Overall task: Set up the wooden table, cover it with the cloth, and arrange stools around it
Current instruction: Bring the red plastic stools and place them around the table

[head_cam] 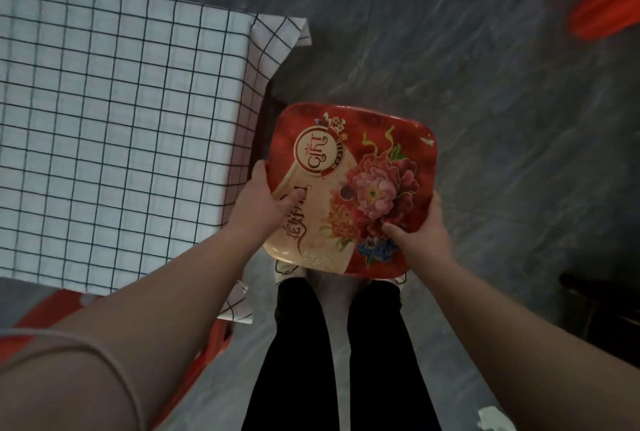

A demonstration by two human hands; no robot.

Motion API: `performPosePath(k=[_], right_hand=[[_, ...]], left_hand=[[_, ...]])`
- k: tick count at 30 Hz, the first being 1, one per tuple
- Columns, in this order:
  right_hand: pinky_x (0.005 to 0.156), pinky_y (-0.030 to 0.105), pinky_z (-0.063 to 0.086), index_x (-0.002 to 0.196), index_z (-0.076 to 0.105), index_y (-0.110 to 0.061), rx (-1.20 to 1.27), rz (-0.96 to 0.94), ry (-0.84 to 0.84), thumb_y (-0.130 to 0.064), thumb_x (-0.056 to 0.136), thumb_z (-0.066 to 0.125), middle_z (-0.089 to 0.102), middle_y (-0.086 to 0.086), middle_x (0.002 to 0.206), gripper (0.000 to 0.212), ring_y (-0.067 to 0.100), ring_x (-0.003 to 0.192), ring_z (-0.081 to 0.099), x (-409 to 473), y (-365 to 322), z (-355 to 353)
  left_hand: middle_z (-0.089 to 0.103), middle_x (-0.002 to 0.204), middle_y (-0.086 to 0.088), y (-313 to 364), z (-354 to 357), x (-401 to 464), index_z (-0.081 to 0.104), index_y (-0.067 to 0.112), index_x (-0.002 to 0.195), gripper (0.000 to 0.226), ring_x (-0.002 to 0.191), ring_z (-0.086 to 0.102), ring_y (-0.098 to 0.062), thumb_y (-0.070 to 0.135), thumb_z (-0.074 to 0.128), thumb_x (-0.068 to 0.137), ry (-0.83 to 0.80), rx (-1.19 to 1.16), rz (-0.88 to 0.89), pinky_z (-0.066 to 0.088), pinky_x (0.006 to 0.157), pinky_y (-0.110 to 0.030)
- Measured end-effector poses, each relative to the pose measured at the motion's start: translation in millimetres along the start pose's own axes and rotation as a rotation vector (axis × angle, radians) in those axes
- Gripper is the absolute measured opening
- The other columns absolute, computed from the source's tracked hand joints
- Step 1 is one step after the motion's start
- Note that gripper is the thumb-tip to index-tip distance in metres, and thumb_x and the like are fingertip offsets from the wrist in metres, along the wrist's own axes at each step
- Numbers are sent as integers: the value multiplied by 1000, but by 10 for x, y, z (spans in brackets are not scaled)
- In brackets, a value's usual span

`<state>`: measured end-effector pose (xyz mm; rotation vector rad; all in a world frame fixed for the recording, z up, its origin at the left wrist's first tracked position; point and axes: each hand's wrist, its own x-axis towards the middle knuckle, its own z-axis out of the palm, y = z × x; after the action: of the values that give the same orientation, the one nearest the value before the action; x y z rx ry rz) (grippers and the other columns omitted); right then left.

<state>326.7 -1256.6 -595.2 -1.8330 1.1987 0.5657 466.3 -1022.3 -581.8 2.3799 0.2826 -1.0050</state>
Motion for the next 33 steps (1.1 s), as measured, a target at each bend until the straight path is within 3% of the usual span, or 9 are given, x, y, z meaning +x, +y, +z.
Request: performPosePath(k=[5,7,11,14,16,19,22,28,33], right_hand=[[105,46,47,160,-1,-24,-71,82,-69,-32,81,81,47,5,152,114,31,132,53,-74,-228,-97],[101,42,49,158,17,-23,-80,41,-72,-26,80,76,57,5,142,98,29,125,58,-184,-404,-213],[94,35,48,131,51,-30,-75,-176,-10,-16,78,59,63,-6,116,55,18,110,60,-741,-896,-633],[113,45,39,147,40,-28,-224,-356,23,-30,81,51,51,4,144,67,23,135,45,-1384,-1198,-1049],[123,43,22,159,22,-23,-417,-419,57,-35,92,49,29,3,163,73,22,151,22,-1850,-1327,-1338],[125,43,14,160,14,-24,-596,-525,160,-49,94,39,15,2,168,75,21,155,8,-2505,-1406,-1734],[124,46,15,160,13,-27,-646,-532,240,-56,90,30,11,2,169,79,20,155,3,-2964,-1334,-2066],[124,45,16,160,15,-27,-592,-543,347,-62,84,18,13,0,168,84,19,155,5,-3393,-1072,-2641],[122,48,23,159,24,-24,-544,-584,419,-57,86,32,22,4,166,80,23,154,15,-3171,-795,-3356]], left_hand=[[48,148,-10,141,-75,-55,12,17,156,94,129,52,-32,44,70,88,-52,34,-48,45,97,-41],[44,151,-12,283,-179,-175,8,16,158,94,132,50,-34,40,67,90,-50,70,-32,44,102,-44],[58,129,-2,688,-594,-696,38,24,140,53,114,60,-26,34,56,92,-11,115,113,48,86,-37],[54,136,-4,959,-1020,-1289,37,22,143,53,124,54,-26,33,52,93,43,353,325,49,98,-45],[36,157,-8,1090,-1278,-1677,26,20,154,64,143,35,-28,39,46,97,99,578,476,35,115,-47],[16,166,-7,1251,-1601,-2241,11,23,159,68,152,12,-27,48,35,100,121,740,598,18,122,-49],[1,168,-5,1407,-1787,-2751,-2,28,159,71,154,-3,-27,54,29,100,116,797,642,8,123,-51],[-6,167,-1,1920,-1726,-3395,-6,32,158,71,153,-11,-25,59,25,100,169,780,736,2,124,-50],[0,168,-2,2662,-1203,-3598,2,30,159,73,154,-5,-26,57,32,99,203,746,766,3,124,-50]])
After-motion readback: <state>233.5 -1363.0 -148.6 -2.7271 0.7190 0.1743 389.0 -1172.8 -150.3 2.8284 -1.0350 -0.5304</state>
